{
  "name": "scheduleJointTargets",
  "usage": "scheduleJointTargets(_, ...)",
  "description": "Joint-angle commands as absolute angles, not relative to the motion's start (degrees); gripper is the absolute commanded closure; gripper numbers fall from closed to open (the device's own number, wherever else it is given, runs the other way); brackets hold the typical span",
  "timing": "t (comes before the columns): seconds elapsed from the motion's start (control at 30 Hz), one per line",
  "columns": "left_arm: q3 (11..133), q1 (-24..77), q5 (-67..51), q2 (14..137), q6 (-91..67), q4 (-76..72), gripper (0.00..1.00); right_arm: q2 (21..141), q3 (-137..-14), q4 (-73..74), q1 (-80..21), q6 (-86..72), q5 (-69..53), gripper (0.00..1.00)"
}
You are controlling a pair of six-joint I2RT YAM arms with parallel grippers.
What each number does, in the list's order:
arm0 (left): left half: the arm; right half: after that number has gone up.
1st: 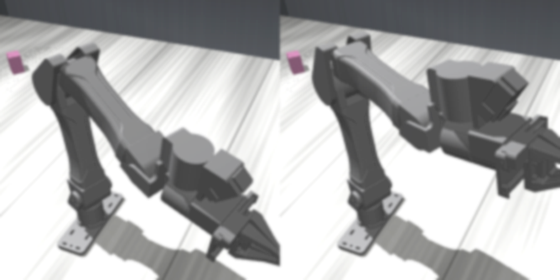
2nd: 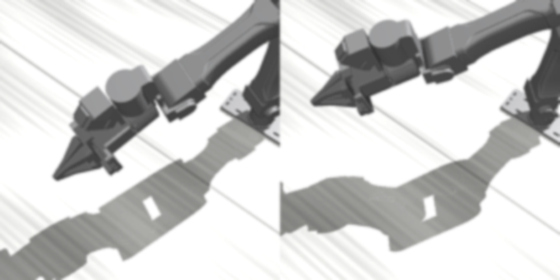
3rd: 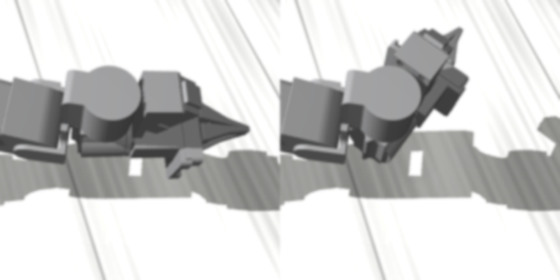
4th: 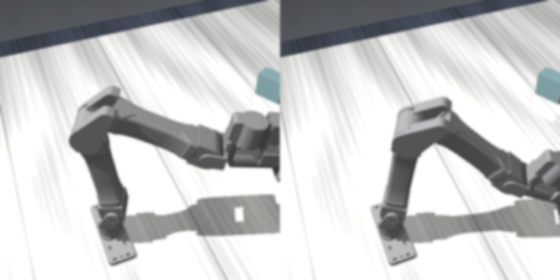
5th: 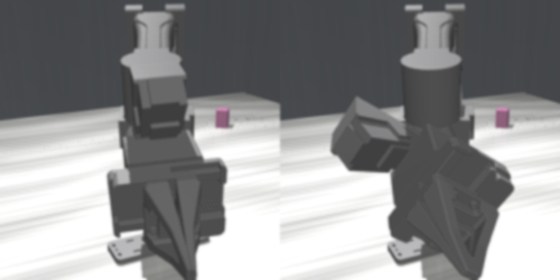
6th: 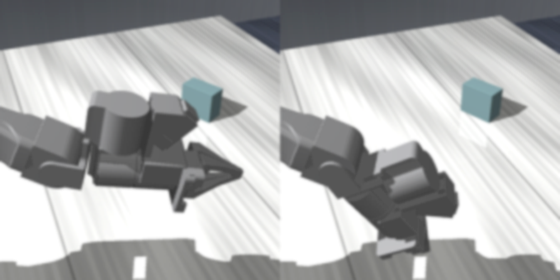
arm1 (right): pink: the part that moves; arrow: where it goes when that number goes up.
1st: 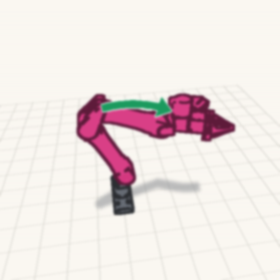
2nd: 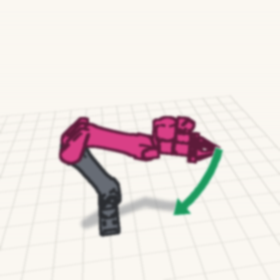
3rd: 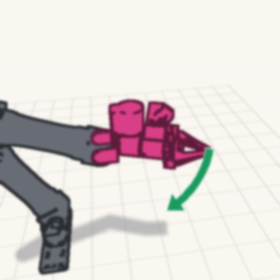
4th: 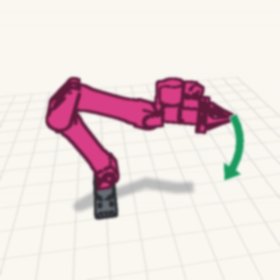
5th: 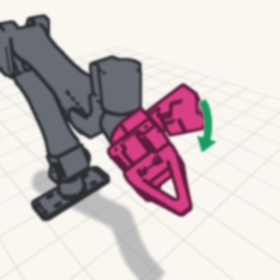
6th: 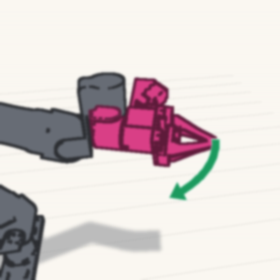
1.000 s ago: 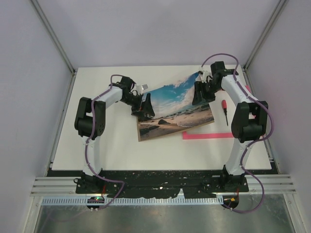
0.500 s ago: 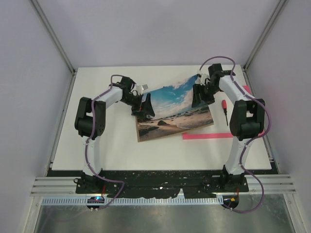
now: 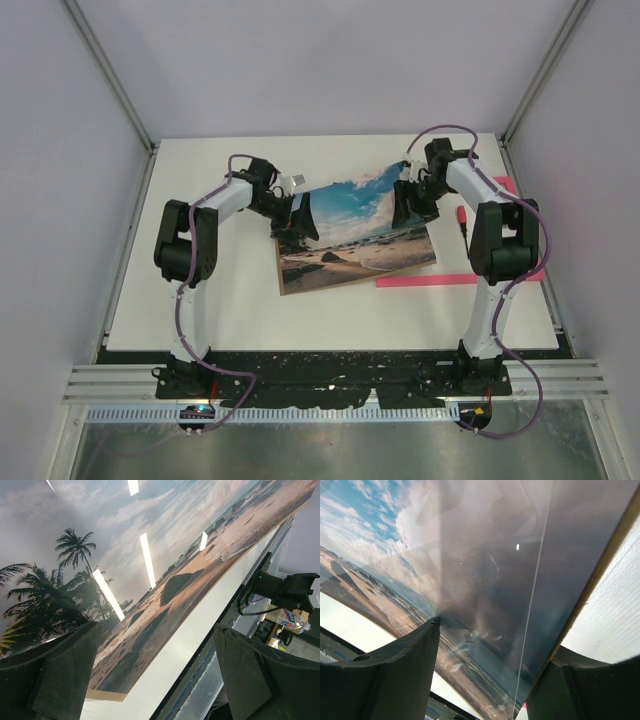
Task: Take the photo out of the frame
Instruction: Adjust the photo frame at the center of the board.
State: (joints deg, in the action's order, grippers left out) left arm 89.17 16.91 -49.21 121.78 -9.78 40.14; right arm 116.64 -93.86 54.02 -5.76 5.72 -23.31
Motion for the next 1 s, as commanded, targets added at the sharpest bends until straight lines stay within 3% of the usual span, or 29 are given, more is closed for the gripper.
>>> scheduleJointTargets(0.0,90.26,17.23,-49.57,122.52,-8.35,38.85,0.0,116.19,-93.96,51.86,-7.12,9.76,-17.05,0.35)
scheduleJointTargets(0.3,90.18,17.31,-49.57,122.43,-8.35,38.85,0.0,116.19,-94.57,52.82,-7.03,9.67,-17.31,0.27)
scheduleJointTargets(0.97,90.18,17.4,-49.75,122.43,-8.35,38.85,0.0,117.42,-95.71,57.66,-6.07,9.67,-19.95,0.25)
